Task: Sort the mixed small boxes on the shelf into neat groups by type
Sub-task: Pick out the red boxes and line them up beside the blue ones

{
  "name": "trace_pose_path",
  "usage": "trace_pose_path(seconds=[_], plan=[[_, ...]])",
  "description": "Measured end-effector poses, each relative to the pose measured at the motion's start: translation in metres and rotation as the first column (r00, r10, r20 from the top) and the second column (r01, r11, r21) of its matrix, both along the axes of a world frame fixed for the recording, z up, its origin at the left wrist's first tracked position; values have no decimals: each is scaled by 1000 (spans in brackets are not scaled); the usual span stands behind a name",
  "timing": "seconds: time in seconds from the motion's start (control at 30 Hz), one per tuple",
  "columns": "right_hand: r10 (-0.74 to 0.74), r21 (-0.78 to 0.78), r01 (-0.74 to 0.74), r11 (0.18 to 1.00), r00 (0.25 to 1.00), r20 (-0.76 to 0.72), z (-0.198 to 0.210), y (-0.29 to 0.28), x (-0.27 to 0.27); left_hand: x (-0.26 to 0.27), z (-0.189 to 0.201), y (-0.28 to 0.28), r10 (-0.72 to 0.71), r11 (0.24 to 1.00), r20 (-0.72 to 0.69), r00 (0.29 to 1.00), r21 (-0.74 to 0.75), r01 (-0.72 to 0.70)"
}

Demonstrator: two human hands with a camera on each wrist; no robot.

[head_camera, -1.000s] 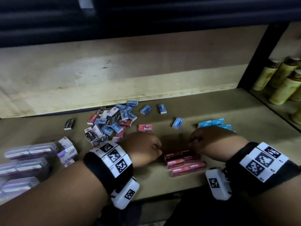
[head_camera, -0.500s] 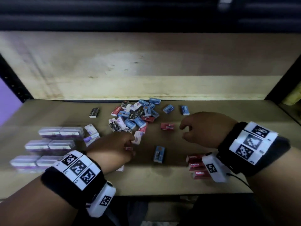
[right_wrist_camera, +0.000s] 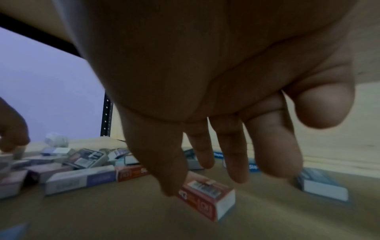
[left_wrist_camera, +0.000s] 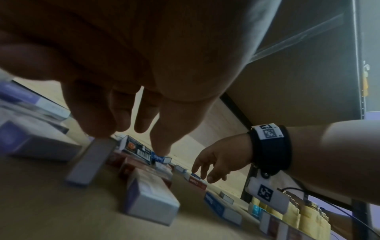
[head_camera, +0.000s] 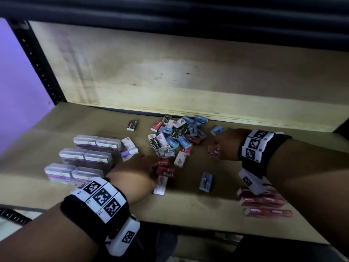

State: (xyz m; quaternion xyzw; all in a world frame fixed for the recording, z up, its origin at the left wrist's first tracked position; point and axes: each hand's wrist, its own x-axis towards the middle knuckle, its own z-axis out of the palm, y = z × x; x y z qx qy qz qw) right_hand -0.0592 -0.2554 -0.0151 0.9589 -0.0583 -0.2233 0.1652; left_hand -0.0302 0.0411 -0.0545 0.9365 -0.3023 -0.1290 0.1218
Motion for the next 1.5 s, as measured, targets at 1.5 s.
trace_pose_path(seconds=[1.5], plan=[[-322,638,60,768,897,303,41,31,-128,-21,7,-27,-273,961,104,956,83,265]])
